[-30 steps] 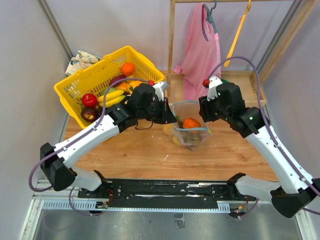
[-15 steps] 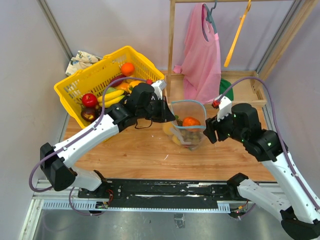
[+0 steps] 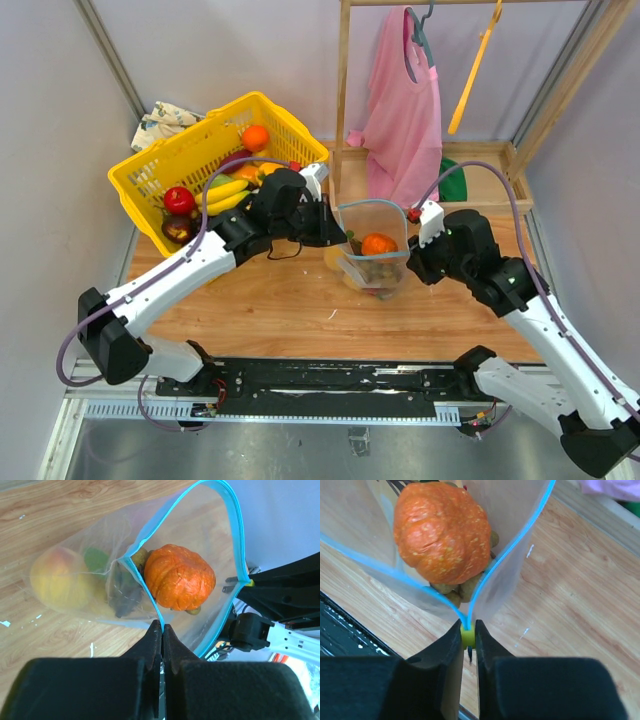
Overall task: Place the food in the zip-top bag and seal the zipper
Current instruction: Adjust the zipper food storage bag at the center of the board.
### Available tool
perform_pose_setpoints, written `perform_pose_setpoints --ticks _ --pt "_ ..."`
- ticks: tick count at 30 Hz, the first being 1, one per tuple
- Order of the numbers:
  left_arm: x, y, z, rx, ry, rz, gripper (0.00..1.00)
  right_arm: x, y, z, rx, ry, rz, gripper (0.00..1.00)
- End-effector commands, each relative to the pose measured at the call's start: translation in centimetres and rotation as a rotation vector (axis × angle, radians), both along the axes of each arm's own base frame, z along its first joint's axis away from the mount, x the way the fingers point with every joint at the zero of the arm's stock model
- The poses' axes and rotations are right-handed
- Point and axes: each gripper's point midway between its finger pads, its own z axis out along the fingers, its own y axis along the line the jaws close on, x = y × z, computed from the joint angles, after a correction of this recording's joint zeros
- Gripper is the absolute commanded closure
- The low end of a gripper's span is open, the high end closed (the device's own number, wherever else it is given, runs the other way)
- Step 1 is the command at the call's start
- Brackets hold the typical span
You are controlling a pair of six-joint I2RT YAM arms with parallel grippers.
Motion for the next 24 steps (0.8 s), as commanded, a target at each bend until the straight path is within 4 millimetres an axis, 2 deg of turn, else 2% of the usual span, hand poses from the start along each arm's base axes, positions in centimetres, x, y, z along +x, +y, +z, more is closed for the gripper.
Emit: perform_pose_setpoints --ticks 1,2,6,7,9,12,17,20,24 --pt "0.2 1.0 1.0 -0.009 -0.028 0.035 1.00 1.3 0.6 2.4 0.037 -0.075 0.009 0.94" --pt "0.4 1.3 1.0 0.000 -0.034 0.047 0.99 1.1 0.7 2.9 0.043 -0.073 0.018 0.99" --pt "1.0 2.2 1.1 0.029 -0.049 0.085 0.93 0.3 1.5 6.1 0.095 -0.101 0.076 0.99" --pt "1.2 2.4 1.3 0.027 -0.054 0.092 0.91 0.4 1.4 6.4 0.096 -0.114 0.073 0.99" --pt "1.4 2.9 1.4 0.028 -0.061 0.108 0.85 0.7 0.9 6.3 0.076 -0.120 0.046 0.99" --pt "1.9 4.0 1.7 0.040 -0.074 0.138 0.75 0.5 1.5 6.4 0.088 -0.109 0.079 0.99" --pt "2.7 5.4 1.1 0.051 -0.078 0.173 0.59 1.0 1.4 5.0 0.057 -0.094 0.077 0.99" --pt "3.3 5.6 0.7 0.047 -0.076 0.166 0.53 0.9 1.5 4.7 0.058 -0.100 0.088 0.99" --pt "3.9 4.6 0.4 0.038 -0.071 0.112 0.47 0.7 1.5 4.6 0.063 -0.111 0.096 0.99"
